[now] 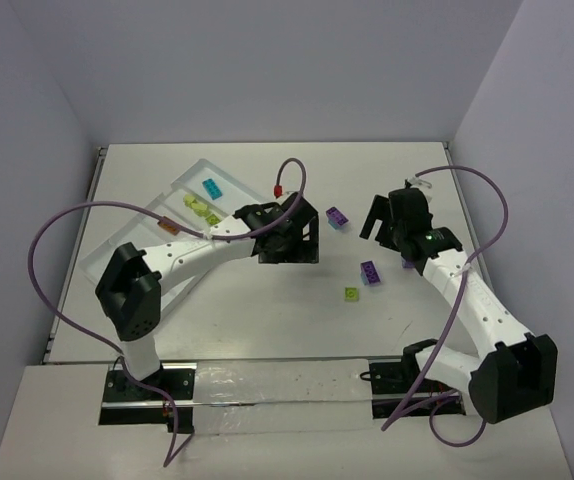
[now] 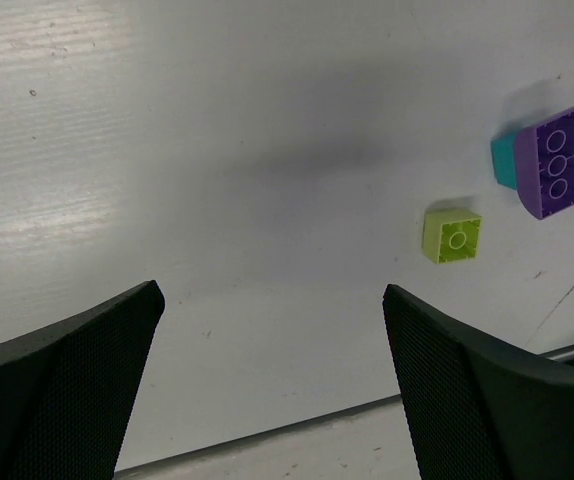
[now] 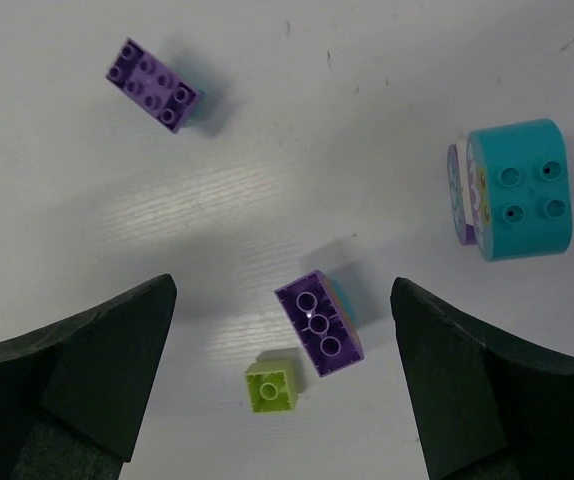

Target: Sort the legos into containers by color

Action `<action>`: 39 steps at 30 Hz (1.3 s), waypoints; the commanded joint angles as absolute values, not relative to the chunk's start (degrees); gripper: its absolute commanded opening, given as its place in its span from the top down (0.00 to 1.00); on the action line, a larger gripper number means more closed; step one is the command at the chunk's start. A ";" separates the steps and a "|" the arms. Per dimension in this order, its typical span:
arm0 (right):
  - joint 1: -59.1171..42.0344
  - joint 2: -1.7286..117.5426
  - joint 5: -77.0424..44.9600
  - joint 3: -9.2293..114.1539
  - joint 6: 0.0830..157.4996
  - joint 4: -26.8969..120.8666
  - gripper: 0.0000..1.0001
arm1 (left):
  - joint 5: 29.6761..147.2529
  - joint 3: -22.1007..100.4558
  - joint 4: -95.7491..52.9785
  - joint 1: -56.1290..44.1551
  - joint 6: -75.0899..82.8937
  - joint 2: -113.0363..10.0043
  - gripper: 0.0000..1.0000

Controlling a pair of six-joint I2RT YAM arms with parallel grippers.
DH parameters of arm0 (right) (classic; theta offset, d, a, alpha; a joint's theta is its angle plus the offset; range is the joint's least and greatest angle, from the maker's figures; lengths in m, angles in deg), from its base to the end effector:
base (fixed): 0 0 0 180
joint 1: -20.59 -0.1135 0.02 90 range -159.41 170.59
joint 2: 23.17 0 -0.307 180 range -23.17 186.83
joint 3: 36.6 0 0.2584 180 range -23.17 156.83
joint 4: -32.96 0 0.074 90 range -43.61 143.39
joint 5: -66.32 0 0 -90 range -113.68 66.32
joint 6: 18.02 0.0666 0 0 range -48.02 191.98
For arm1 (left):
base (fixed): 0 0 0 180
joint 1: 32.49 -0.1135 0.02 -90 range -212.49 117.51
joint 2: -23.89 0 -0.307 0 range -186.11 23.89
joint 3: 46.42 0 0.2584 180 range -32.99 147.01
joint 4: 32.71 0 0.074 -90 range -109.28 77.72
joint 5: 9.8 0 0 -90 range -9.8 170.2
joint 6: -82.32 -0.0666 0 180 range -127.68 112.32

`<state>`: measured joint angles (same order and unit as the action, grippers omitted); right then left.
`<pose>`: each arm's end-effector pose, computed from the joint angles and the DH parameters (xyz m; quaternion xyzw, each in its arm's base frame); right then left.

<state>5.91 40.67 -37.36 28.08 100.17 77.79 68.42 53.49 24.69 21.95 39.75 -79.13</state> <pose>0.2389 0.0463 0.2965 0.1537 0.9021 0.0398 0.4013 0.2528 -0.3303 0.2774 0.0327 0.9618 -0.1340 0.2366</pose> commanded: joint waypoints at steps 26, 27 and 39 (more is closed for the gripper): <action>2.13 52.95 -34.67 19.10 100.10 71.86 0.14 | 71.06 48.84 22.37 13.13 41.97 -67.86 0.01; 2.12 53.15 -34.64 19.00 99.99 71.61 0.15 | 71.05 48.83 22.29 13.13 41.89 -67.68 0.01; 1.55 53.16 -35.24 19.02 100.28 70.91 0.71 | 70.18 49.02 22.91 13.13 41.54 -66.90 0.01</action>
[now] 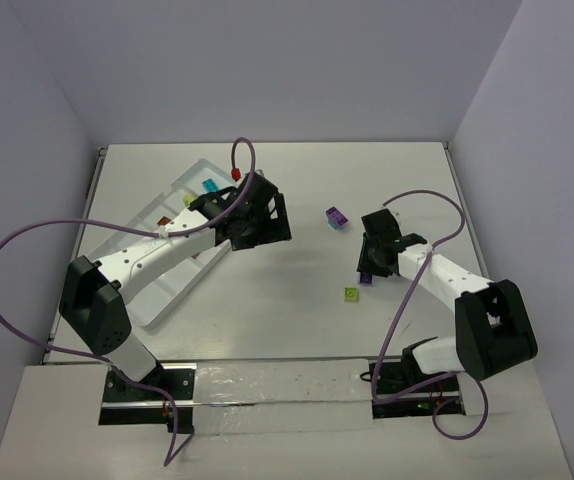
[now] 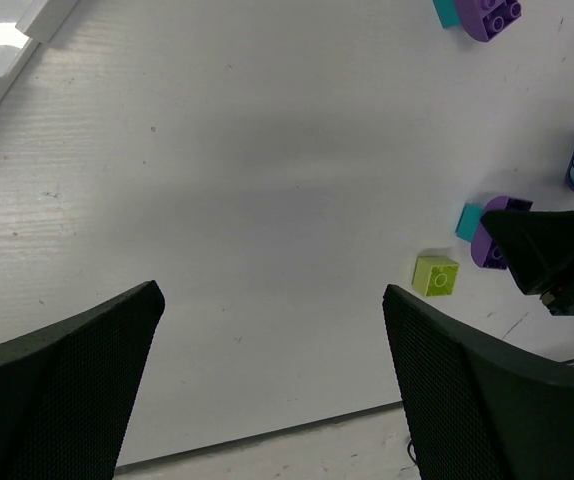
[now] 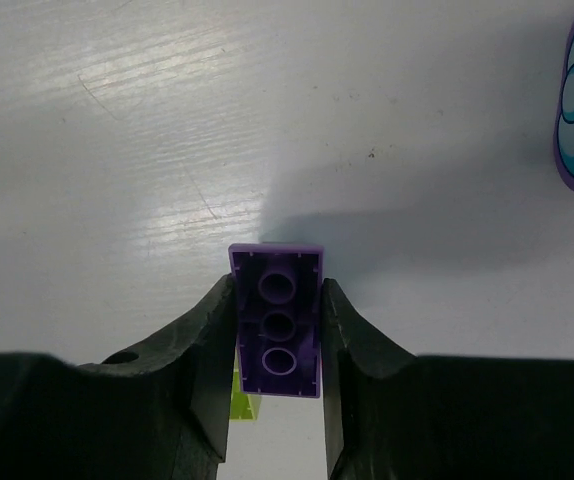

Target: Sort the legos into containers by color

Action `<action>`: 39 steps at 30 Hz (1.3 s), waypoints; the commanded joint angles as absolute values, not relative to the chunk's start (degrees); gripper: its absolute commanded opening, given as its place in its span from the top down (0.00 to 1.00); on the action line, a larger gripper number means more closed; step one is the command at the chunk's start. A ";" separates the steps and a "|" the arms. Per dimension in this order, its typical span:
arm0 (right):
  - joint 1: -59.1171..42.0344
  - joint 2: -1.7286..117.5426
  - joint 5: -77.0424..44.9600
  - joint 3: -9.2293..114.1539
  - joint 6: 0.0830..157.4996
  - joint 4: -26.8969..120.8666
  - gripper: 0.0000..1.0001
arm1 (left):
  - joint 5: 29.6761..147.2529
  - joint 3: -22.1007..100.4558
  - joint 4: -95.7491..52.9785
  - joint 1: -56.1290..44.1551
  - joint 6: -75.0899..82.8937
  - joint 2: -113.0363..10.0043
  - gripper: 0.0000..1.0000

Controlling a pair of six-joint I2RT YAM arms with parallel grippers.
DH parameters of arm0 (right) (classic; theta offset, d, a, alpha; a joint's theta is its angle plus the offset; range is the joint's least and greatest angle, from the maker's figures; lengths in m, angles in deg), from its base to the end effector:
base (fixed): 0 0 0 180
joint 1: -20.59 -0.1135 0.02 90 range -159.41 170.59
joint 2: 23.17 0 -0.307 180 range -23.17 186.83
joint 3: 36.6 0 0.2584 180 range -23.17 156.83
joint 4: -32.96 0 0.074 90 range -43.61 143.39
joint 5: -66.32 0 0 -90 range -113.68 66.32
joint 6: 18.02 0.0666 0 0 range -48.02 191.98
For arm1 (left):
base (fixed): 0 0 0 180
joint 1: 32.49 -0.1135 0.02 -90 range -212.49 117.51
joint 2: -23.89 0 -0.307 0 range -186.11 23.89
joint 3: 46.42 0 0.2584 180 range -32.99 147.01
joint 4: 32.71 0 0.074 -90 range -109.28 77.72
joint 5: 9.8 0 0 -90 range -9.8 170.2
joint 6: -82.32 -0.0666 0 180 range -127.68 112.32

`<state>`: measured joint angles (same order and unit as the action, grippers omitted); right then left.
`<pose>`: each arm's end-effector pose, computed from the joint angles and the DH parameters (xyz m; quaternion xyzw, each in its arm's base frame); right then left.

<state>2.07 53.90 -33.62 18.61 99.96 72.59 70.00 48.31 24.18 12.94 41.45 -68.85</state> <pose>0.2481 0.0710 0.1938 0.1009 0.9605 0.0197 0.2585 0.2703 -0.2576 0.3150 -0.0574 0.9483 -0.1632 0.2660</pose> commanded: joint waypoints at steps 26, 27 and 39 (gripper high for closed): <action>-19.58 80.45 -34.02 50.06 104.27 70.55 0.74 | 70.69 41.87 24.37 -4.54 35.81 -55.07 0.01; -19.59 80.90 -33.88 50.32 104.30 70.66 0.66 | 70.97 41.61 24.18 -4.54 36.04 -55.32 0.01; -18.34 72.07 -33.48 49.00 103.70 71.58 0.07 | 73.20 42.22 21.93 -1.99 36.90 -60.25 0.01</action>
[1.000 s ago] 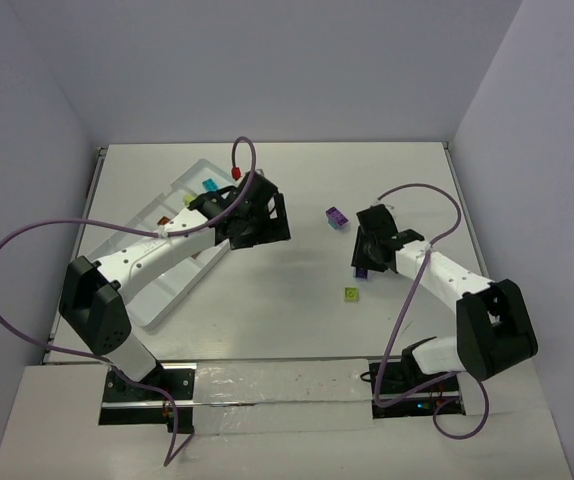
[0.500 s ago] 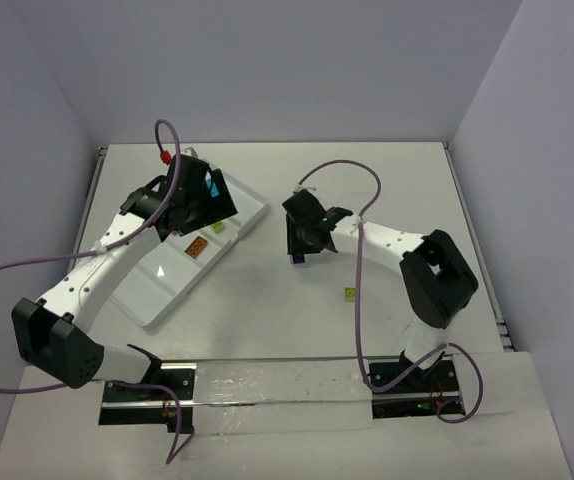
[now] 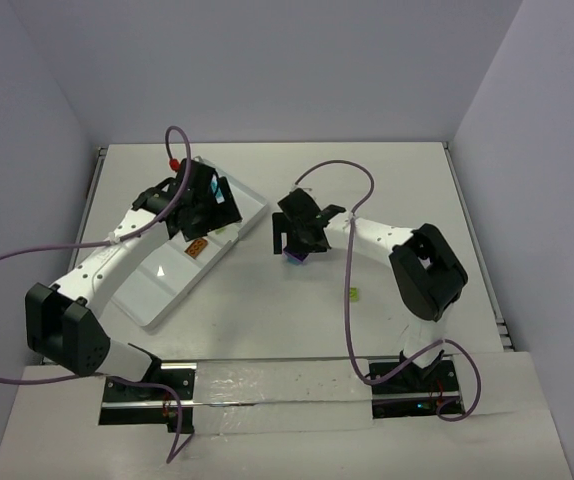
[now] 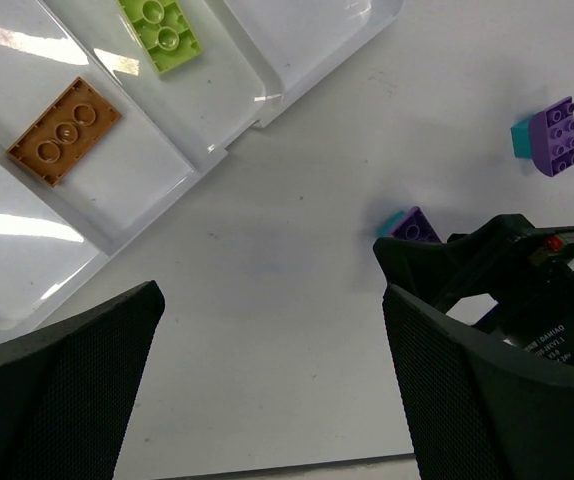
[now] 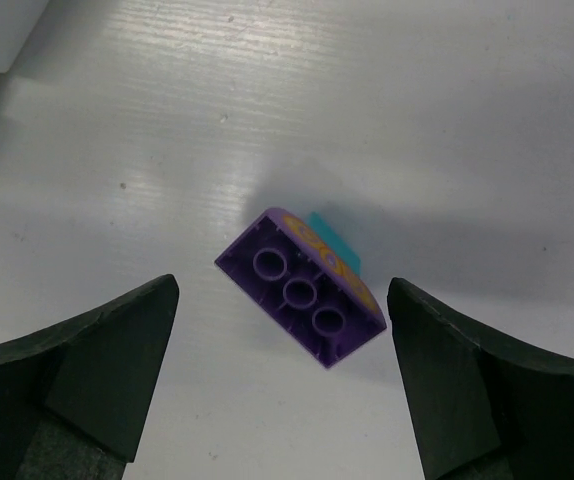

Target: Sort the legos into containers by color

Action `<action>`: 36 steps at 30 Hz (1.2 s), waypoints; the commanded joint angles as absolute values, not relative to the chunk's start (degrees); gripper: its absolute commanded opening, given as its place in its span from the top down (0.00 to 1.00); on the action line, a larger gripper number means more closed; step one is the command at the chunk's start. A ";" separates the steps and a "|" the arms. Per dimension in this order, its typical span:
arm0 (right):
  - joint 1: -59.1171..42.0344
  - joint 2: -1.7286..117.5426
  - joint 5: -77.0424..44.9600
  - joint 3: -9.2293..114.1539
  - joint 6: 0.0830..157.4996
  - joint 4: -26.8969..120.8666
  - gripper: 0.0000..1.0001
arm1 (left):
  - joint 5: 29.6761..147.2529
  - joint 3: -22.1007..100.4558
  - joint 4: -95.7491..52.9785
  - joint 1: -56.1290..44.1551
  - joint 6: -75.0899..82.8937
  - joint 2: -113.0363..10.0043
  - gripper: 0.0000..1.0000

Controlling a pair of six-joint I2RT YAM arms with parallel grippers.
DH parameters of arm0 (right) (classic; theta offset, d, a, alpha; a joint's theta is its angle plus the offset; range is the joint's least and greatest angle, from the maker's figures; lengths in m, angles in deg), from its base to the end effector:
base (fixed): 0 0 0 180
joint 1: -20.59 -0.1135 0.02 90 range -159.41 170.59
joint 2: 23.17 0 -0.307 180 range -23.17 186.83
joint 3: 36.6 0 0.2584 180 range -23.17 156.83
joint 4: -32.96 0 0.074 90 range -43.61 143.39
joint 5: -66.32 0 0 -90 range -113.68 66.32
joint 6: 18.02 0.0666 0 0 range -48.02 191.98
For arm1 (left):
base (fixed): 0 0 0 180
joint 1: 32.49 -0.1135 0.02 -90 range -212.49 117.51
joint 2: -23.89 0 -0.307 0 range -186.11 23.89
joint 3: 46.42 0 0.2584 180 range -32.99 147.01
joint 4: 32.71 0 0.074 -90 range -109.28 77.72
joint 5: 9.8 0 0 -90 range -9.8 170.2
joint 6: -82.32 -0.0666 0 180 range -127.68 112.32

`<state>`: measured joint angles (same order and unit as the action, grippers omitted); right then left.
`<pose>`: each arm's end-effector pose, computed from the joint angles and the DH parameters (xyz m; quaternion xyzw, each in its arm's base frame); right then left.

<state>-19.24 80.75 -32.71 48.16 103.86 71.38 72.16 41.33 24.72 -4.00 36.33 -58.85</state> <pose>0.3238 0.2564 0.2087 -0.0444 0.9565 0.1017 0.2698 0.2892 -0.1463 0.3297 -0.1499 0.9327 -0.1365 0.2984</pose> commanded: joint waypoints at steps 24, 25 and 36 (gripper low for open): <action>5.20 43.80 -31.59 28.82 100.81 69.15 0.07 | 71.60 65.34 32.47 14.18 71.77 -92.01 0.19; 5.20 43.79 -31.57 28.59 100.81 69.12 0.07 | 71.68 65.81 32.41 14.18 71.79 -93.02 0.19; 5.20 43.87 -30.71 28.08 100.90 68.62 0.07 | 70.79 69.59 33.20 14.89 72.81 -97.91 0.27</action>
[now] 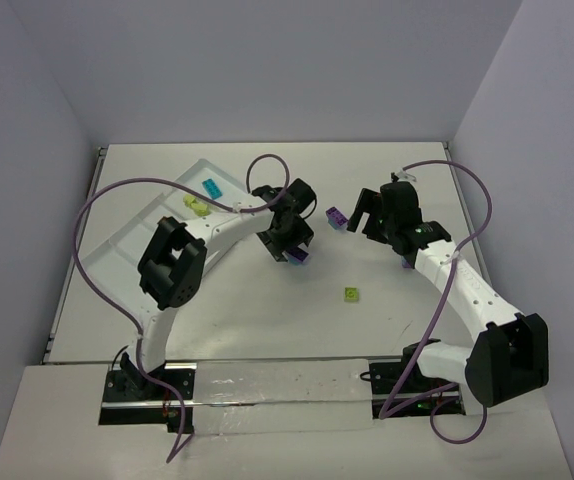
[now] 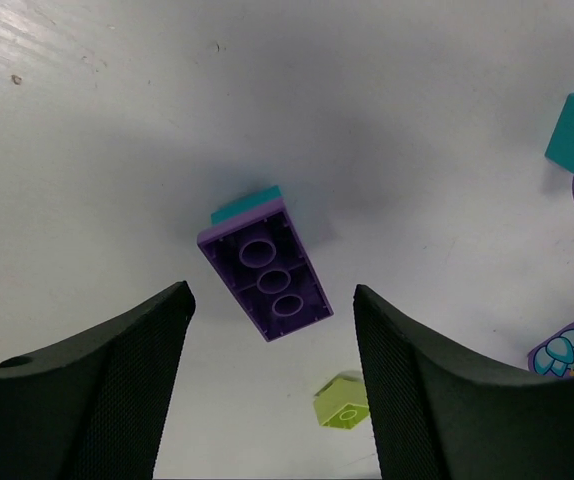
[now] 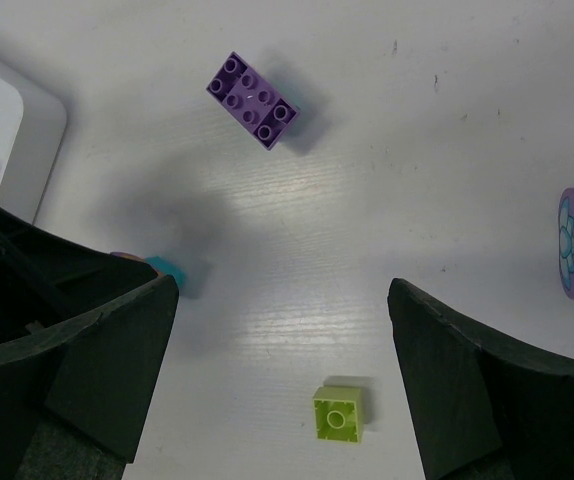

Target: Sort the legos into containers by color

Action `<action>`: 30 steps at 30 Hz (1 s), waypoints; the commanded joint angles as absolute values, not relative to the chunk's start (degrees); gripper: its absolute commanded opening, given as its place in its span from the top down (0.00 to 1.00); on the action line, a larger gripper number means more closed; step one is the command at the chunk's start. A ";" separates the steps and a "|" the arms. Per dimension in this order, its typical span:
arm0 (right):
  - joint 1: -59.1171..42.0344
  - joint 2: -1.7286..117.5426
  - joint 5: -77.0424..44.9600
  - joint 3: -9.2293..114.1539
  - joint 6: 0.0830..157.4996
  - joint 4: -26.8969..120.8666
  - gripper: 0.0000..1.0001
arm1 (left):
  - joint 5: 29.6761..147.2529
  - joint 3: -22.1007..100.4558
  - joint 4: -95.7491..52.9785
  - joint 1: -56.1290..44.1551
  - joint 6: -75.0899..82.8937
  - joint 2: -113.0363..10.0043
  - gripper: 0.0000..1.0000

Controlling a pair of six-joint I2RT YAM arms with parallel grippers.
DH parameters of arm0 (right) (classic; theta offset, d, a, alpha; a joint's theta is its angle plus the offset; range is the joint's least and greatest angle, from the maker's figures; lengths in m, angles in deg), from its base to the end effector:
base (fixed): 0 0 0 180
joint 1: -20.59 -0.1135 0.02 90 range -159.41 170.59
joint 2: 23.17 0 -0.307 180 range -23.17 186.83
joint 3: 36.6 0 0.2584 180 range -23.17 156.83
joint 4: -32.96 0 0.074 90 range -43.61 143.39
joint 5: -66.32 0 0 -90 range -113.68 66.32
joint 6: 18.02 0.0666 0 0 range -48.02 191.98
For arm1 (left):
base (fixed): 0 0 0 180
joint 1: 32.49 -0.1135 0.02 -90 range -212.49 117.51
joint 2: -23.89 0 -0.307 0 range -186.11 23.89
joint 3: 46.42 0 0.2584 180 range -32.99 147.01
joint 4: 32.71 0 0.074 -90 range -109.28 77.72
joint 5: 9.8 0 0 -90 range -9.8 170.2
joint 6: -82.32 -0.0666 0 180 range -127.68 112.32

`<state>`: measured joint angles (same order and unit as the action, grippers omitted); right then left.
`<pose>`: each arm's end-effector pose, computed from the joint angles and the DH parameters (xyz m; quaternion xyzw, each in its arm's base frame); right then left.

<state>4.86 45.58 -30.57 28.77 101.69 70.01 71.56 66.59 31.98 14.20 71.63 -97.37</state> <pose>0.2653 0.0664 0.2935 0.1353 0.8964 0.1113 0.4071 0.3338 -0.3395 0.2052 -0.2877 0.9433 -0.0980 0.1335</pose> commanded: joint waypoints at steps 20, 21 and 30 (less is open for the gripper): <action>5.29 44.50 -29.62 28.35 101.07 68.19 0.07 | 71.77 68.79 31.83 14.97 71.03 -100.30 0.42; 5.29 44.50 -29.49 28.42 101.07 68.19 0.07 | 71.77 68.79 31.70 14.97 70.90 -100.30 0.42; 5.29 44.06 -29.05 27.72 101.41 67.75 0.07 | 70.39 68.26 32.20 14.97 69.51 -98.40 0.85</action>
<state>4.88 45.58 -29.10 27.90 101.69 69.90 71.67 66.90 31.81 14.67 70.70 -100.09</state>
